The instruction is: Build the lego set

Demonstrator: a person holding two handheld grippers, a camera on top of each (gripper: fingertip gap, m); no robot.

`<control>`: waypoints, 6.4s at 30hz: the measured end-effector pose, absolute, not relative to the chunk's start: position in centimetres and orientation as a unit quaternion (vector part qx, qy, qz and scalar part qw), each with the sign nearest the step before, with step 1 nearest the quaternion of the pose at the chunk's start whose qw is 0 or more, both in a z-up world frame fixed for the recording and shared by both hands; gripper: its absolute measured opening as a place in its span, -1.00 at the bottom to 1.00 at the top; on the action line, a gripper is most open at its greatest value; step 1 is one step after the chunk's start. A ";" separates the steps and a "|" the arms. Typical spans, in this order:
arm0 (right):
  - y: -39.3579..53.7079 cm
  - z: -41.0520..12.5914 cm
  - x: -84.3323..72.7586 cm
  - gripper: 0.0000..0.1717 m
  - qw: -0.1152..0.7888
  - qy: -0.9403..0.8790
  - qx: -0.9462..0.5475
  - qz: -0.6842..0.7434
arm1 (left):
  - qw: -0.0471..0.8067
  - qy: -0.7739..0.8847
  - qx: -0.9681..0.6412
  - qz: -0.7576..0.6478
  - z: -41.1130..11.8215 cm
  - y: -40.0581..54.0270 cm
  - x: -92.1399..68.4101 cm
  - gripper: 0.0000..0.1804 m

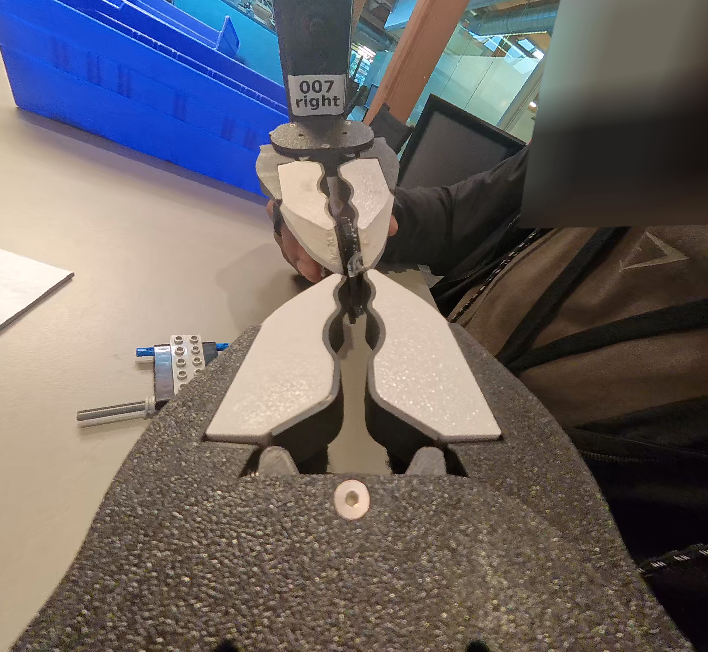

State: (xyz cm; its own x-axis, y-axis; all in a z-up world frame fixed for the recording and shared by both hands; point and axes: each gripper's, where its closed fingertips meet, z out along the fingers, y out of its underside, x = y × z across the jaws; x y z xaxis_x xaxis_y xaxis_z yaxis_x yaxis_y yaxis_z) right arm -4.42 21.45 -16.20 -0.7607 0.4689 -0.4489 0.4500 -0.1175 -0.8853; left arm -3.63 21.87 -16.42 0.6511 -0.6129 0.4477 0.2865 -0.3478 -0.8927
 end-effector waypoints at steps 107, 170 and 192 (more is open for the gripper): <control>30.4 -21.4 -6.6 -0.17 0.217 -0.748 -0.468 0.418 | 0.750 0.016 -0.653 -0.106 -12.6 22.8 -12.6 -0.50; 35.4 -21.5 -19.8 -0.38 0.158 -0.611 -0.579 0.516 | 0.419 0.142 -0.895 -0.063 -24.3 24.4 -8.5 -0.44; 35.9 -20.9 -19.5 -0.38 0.186 -0.597 -0.578 0.524 | 0.380 0.149 -0.912 -0.042 -25.7 24.8 -8.6 -0.63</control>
State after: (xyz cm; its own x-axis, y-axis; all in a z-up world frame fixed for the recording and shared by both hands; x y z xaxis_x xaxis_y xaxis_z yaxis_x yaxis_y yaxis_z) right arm -19.53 35.94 -20.87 -0.2623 0.8858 -0.3829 0.4950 -0.2171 -0.8413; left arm -8.58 24.80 -25.65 0.9524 -0.3027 -0.0367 -0.2391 -0.6666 -0.7061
